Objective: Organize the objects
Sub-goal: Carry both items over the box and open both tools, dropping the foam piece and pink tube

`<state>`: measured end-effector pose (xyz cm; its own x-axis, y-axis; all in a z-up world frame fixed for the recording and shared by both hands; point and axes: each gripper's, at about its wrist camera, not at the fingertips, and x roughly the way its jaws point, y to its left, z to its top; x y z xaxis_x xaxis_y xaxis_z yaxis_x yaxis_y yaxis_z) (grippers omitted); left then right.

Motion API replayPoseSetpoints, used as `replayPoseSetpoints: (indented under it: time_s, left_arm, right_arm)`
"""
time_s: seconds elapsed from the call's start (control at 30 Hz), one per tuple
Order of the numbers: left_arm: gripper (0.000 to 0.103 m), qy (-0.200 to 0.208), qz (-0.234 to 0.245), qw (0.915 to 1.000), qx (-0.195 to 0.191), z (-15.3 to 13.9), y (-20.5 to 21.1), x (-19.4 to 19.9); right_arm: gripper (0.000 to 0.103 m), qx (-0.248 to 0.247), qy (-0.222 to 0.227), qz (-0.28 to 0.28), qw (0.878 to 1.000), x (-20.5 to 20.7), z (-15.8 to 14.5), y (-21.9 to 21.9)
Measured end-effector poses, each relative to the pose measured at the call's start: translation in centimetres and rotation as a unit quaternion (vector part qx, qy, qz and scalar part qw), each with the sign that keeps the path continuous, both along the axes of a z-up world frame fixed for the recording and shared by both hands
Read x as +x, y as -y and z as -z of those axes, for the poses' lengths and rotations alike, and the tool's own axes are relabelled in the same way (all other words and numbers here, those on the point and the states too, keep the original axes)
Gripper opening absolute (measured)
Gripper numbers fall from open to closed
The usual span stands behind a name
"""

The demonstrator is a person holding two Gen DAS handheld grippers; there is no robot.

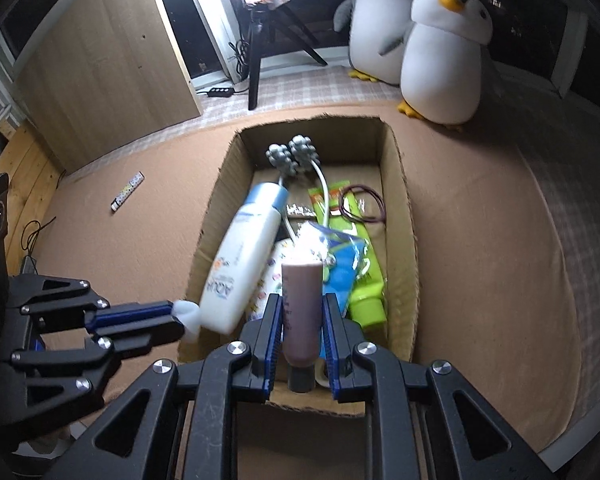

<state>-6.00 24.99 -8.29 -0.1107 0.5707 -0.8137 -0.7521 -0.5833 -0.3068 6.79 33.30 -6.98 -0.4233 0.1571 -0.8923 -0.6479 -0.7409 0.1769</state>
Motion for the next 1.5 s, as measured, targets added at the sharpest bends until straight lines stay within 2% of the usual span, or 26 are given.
replayPoseSetpoints:
  time_s: [0.2, 0.27, 0.3, 0.33, 0.37, 0.4, 0.43, 0.73, 0.93, 1.2, 1.5]
  left_arm:
    - [0.006, 0.005, 0.004, 0.9999, -0.010, 0.5, -0.9, 0.3]
    - [0.014, 0.006, 0.003, 0.9999, -0.012, 0.6, -0.9, 0.1]
    - [0.022, 0.006, 0.000, 0.9999, -0.015, 0.6, -0.9, 0.0]
    - [0.041, 0.007, -0.003, 0.9998, -0.017, 0.7, -0.9, -0.1]
    - [0.050, 0.008, -0.007, 0.9998, -0.014, 0.7, -0.7, -0.2]
    - [0.052, 0.008, -0.011, 0.9998, -0.012, 0.6, -0.5, -0.2]
    - [0.053, 0.009, -0.011, 0.9998, -0.010, 0.5, -0.4, -0.3]
    - [0.053, 0.009, -0.024, 0.9996, -0.011, 0.4, 1.7, -0.7]
    - [0.053, 0.002, -0.053, 0.9984, -0.017, 0.0, 4.3, -1.3]
    - [0.053, -0.012, -0.104, 0.9937, -0.038, -0.9, 9.8, -2.8]
    - [0.053, -0.028, -0.159, 0.9861, -0.040, -2.4, 16.4, -4.2]
  right_arm:
    - [0.018, -0.002, -0.002, 0.004, 1.000, 0.6, 0.1, -0.1]
    - [0.018, 0.001, -0.002, 0.004, 1.000, 0.6, 0.0, -0.1]
    - [0.019, 0.002, -0.004, 0.002, 1.000, 0.6, -0.1, 0.0]
    - [0.022, 0.004, -0.005, 0.001, 1.000, 0.6, -0.2, 0.1]
    - [0.036, 0.005, -0.005, 0.003, 1.000, 0.7, -0.3, 0.1]
    - [0.051, 0.008, -0.008, 0.005, 1.000, 0.8, -0.5, 0.1]
    - [0.054, 0.012, -0.013, 0.009, 1.000, 1.0, -0.7, 0.2]
    - [0.054, 0.011, -0.017, 0.017, 1.000, 1.1, -1.2, 0.4]
    - [0.055, 0.015, -0.016, 0.012, 1.000, 0.0, -1.4, 1.4]
    - [0.057, 0.016, -0.019, -0.009, 1.000, -2.6, -1.7, 4.0]
    - [0.058, 0.015, -0.022, -0.038, 0.999, -6.5, -1.9, 7.4]
